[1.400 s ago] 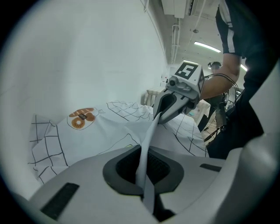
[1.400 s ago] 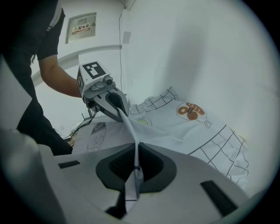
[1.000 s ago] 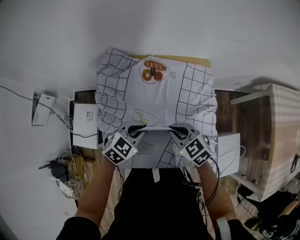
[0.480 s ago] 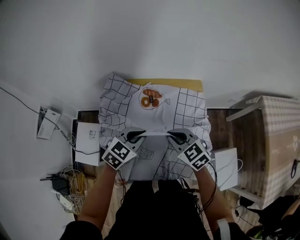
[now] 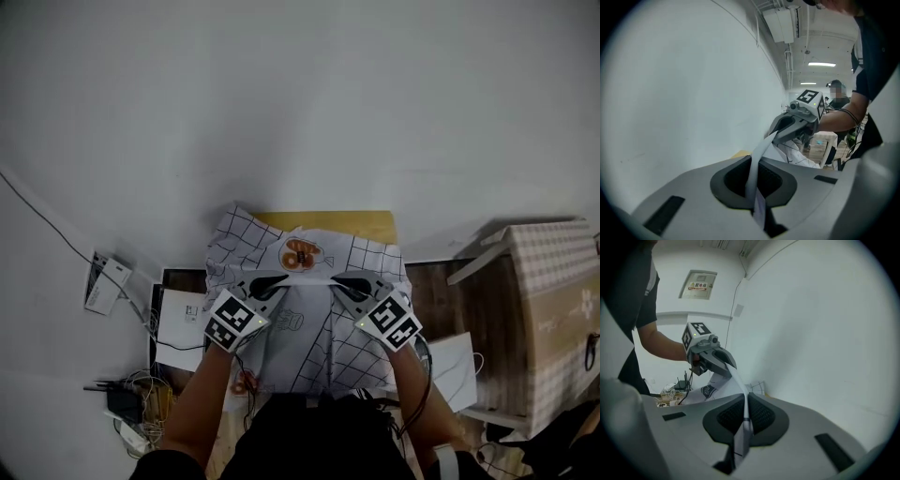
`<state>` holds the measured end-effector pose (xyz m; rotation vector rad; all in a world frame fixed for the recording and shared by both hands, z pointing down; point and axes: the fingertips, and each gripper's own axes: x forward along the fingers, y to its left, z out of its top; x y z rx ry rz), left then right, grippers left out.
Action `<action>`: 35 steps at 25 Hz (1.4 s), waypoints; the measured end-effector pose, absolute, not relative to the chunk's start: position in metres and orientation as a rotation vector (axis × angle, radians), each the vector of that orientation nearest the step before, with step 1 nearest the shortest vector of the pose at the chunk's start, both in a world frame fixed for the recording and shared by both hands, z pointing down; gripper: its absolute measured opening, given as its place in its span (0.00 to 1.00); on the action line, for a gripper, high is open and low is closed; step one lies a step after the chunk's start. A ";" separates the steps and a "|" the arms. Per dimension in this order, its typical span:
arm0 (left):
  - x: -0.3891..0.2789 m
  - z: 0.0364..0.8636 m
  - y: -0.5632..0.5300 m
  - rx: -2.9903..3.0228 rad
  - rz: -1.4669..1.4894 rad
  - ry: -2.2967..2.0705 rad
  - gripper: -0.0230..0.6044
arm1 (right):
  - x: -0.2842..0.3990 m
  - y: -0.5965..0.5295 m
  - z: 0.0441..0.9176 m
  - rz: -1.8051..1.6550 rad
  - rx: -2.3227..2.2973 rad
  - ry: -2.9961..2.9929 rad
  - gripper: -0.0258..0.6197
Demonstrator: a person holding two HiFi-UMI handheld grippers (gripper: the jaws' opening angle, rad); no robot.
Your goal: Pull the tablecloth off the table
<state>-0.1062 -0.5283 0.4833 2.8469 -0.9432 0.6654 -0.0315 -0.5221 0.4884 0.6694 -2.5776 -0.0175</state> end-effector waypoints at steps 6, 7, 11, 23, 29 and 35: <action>-0.109 0.423 -0.545 2.913 0.570 -0.993 0.06 | -0.036 -0.543 0.427 -0.151 0.692 -2.627 0.08; -0.109 0.413 -0.546 2.927 0.560 -0.997 0.06 | -0.037 -0.544 0.417 -0.160 0.697 -2.640 0.08; -0.108 0.375 -0.553 2.984 0.517 -1.028 0.06 | -0.037 -0.551 0.378 -0.225 0.722 -2.680 0.08; -0.109 0.281 -0.557 3.098 0.390 -1.057 0.06 | -0.035 -0.559 0.284 -0.353 0.758 -2.785 0.08; -0.110 0.233 -0.555 3.158 0.302 -1.045 0.06 | -0.038 -0.556 0.232 -0.422 0.756 -2.848 0.08; -0.102 0.170 -0.551 3.256 0.260 -1.056 0.06 | -0.030 -0.551 0.173 -0.513 0.766 -2.912 0.08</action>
